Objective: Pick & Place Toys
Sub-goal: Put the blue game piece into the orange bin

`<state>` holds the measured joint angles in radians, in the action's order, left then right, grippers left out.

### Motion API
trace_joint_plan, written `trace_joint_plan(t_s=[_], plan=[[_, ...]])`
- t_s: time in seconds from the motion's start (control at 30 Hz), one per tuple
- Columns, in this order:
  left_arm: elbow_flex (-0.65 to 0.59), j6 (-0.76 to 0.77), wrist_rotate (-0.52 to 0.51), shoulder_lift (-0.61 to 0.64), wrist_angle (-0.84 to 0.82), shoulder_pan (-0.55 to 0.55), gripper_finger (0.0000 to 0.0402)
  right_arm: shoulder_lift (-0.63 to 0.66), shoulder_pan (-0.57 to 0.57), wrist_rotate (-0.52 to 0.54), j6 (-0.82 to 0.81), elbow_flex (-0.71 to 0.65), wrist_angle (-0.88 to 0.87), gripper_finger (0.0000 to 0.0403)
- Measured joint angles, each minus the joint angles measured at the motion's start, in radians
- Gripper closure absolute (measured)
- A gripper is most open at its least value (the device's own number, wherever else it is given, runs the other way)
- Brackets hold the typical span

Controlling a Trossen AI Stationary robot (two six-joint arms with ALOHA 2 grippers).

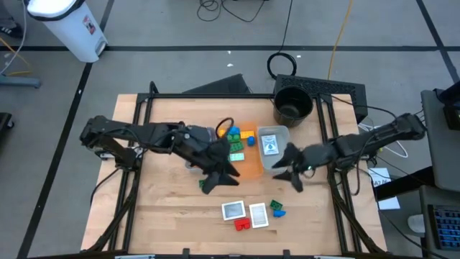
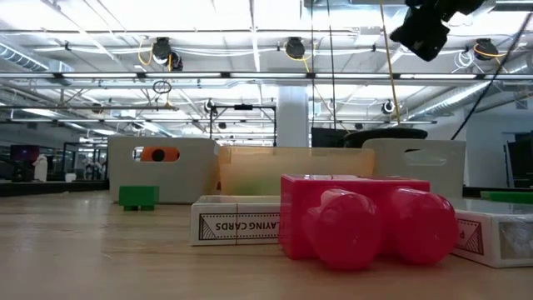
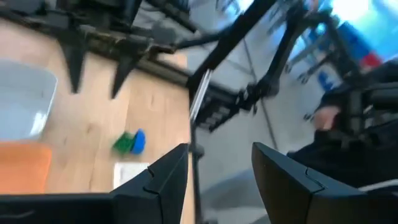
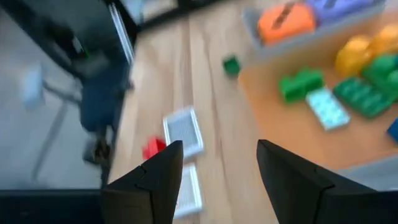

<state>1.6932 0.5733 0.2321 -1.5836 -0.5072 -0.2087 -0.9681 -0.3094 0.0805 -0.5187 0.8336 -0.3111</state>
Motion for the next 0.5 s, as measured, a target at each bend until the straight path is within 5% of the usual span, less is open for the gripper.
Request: trace_joint_plan(t_s=[0.5], plan=[[0.0,-0.124,-0.058,0.013,-0.327,-0.105,0.022,-0.481,-0.341,0.08,-0.447,0.201,-0.158,0.0204]])
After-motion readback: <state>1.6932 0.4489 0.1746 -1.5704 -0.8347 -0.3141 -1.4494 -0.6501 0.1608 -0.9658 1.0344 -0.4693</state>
